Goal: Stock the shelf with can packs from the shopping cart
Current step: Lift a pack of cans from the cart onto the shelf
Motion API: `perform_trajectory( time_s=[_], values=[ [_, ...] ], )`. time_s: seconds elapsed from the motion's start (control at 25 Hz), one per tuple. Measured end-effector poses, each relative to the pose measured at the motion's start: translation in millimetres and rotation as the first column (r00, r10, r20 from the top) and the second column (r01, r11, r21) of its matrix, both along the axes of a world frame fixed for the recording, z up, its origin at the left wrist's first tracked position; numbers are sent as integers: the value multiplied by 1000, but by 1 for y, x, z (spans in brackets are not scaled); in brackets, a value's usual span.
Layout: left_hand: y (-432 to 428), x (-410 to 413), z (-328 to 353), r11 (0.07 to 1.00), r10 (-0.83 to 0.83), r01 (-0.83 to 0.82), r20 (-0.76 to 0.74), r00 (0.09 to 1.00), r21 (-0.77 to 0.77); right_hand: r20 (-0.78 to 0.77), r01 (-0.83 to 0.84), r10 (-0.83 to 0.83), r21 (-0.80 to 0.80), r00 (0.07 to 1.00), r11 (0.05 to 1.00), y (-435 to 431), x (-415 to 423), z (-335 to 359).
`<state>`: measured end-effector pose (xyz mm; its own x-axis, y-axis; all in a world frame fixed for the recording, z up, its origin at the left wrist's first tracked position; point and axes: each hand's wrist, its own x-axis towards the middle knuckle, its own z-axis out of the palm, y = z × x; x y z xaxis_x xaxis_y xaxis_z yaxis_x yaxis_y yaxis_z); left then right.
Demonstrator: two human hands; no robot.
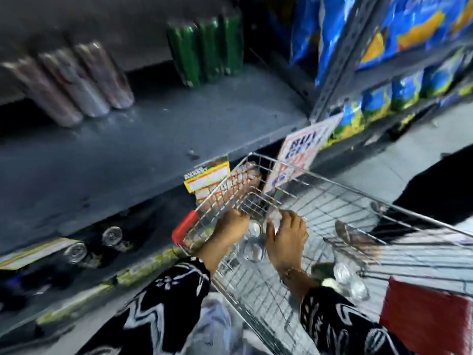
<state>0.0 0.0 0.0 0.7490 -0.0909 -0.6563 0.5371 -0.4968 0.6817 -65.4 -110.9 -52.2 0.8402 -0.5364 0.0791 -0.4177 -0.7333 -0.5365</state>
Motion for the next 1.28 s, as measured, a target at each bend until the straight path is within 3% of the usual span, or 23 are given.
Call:
perform_trajectory(
  time_s=[0.08,0.12,0.24,0.32,0.4,0.48,0.6,0.76,0.92,1.0,1.12,1.28],
  values=[
    [-11,-5,-23,999,-24,18,-134,991,-48,-119,183,-173,81,978,980,-12,3,-19],
    [-16,-10,-29,995,-95,90,-186,978,-35,-261,279,-237,138,936,950,-18,4,-29],
    [-20,-22,-19,993,-118,108,-284,952,-51,-540,471,-263,291,799,833,-38,9,-55],
    [-21,-19,-50,993,-102,72,-352,931,-97,-560,532,-251,421,789,734,-53,14,-72],
    [-21,-18,-71,999,-31,23,-364,931,-25,-544,559,-263,496,797,665,-62,19,-76],
    [-24,-21,-80,991,13,29,-310,951,132,-515,540,-258,529,817,654,-66,20,-66],
    [-24,-24,-77,984,122,-75,-301,946,162,-492,523,-256,544,832,656,-64,14,-51],
    [-23,-24,-47,974,213,-194,-190,958,113,-370,467,-300,549,879,693,-55,3,-13],
    [-16,-36,17,971,162,-185,149,976,154,-97,329,-356,654,929,682,-50,-8,62],
    [-4,-40,58,972,152,-201,325,933,123,65,218,-366,703,928,677,-40,-9,103],
    [21,-33,116,961,241,-278,462,853,11,316,38,-371,715,873,698,-21,7,158],
    [72,-18,188,888,417,-447,598,684,-107,472,-226,-228,723,851,653,21,43,224]
  ],
)
